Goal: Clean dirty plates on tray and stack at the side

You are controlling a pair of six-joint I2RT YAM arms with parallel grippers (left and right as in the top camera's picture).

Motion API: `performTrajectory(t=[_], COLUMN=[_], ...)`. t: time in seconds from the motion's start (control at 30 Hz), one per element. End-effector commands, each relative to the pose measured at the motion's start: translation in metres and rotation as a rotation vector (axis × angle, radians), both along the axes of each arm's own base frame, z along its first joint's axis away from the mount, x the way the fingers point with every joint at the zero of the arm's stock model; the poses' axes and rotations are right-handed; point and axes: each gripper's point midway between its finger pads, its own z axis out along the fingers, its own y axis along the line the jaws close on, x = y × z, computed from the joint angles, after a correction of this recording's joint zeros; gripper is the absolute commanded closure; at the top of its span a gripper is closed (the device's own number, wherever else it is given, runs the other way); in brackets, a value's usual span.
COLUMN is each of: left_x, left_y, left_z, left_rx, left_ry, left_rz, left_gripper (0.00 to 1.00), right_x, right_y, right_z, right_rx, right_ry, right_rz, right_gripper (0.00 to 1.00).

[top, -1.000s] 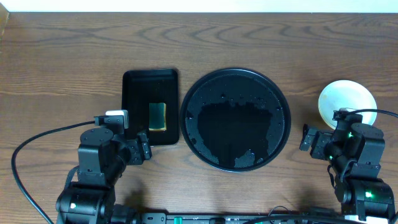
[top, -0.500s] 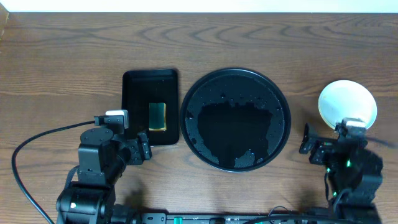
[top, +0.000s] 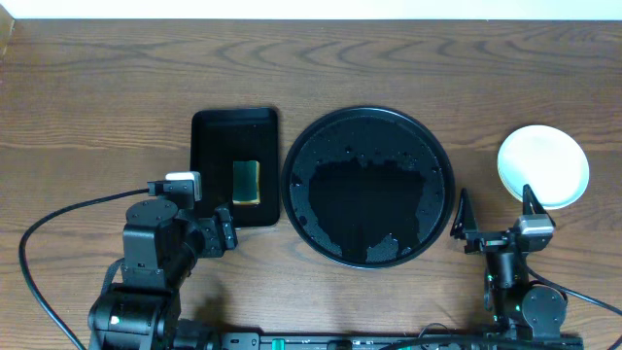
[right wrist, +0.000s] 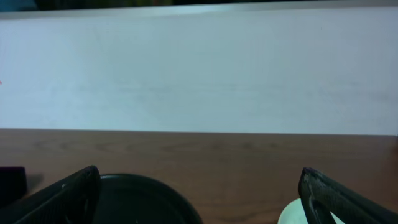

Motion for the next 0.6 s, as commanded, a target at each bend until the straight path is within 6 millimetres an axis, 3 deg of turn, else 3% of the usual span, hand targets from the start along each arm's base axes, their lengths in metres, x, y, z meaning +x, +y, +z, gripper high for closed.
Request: performTrajectory(t=[0.0,0.1,0.17,0.57], left_x=[0.0,0.0,0.0,0.0], left_y=[0.0,0.0,0.0,0.0], left_z=[-0.001,-0.001,-0.001,-0.001], left_rx=[-0.002,-0.002,-0.002,-0.002], left_ry=[0.0,0.0,0.0,0.0], left_rz=[0.001,0.001,0.001,0.001], left_gripper=[0.16,0.16,0.16,0.16], right_x=[0.0,0.001,0.0,0.0], right_y=[0.003,0.003,0.003,0.003], right_z=[-0.016,-0.032,-0.054,-0.055], right_rx=[-0.051,-0.107,-0.124,-0.124], right_ry=[0.027,0.084,0.172,0.177], right_rz=[0.011,0.008,0.013,0.012], right_gripper=[0.01,0.01,0.01,0.01])
